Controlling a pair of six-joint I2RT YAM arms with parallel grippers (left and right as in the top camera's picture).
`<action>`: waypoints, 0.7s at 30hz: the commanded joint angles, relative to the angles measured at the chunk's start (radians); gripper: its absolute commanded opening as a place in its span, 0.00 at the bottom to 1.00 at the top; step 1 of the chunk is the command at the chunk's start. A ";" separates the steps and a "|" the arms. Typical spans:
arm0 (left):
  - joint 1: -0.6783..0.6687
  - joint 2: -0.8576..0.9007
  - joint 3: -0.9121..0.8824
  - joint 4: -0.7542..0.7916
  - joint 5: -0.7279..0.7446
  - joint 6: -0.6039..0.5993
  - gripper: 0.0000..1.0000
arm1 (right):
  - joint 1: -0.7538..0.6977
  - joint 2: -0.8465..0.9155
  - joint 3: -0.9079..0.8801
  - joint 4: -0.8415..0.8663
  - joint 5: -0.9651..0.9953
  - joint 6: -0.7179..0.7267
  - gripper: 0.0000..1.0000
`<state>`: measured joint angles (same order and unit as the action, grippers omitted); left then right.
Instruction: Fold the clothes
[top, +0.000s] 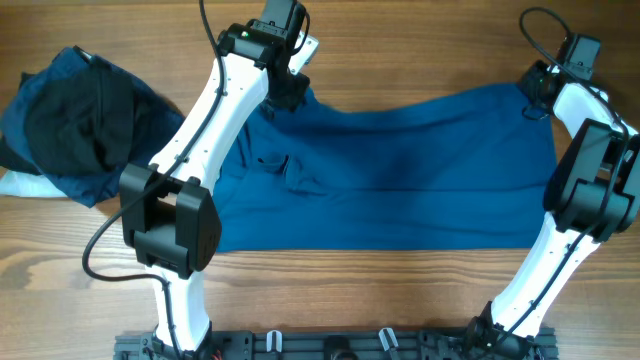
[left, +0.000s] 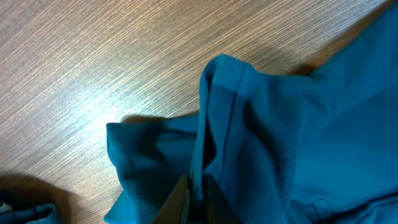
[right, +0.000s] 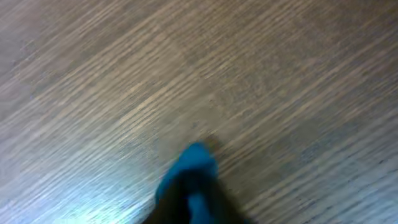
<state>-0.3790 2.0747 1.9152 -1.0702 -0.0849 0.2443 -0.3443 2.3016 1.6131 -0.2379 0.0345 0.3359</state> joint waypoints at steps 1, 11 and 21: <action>-0.006 -0.021 0.017 -0.001 -0.002 -0.018 0.06 | -0.006 0.042 0.006 -0.021 -0.046 -0.015 0.04; -0.005 -0.022 0.017 -0.028 -0.003 -0.017 0.06 | -0.084 -0.150 0.006 -0.138 -0.217 -0.043 0.04; -0.004 -0.027 0.017 -0.093 -0.026 -0.017 0.06 | -0.093 -0.231 0.006 -0.320 -0.220 -0.153 0.04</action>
<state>-0.3790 2.0747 1.9152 -1.1347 -0.0933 0.2443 -0.4347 2.1220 1.6161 -0.5282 -0.1654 0.2211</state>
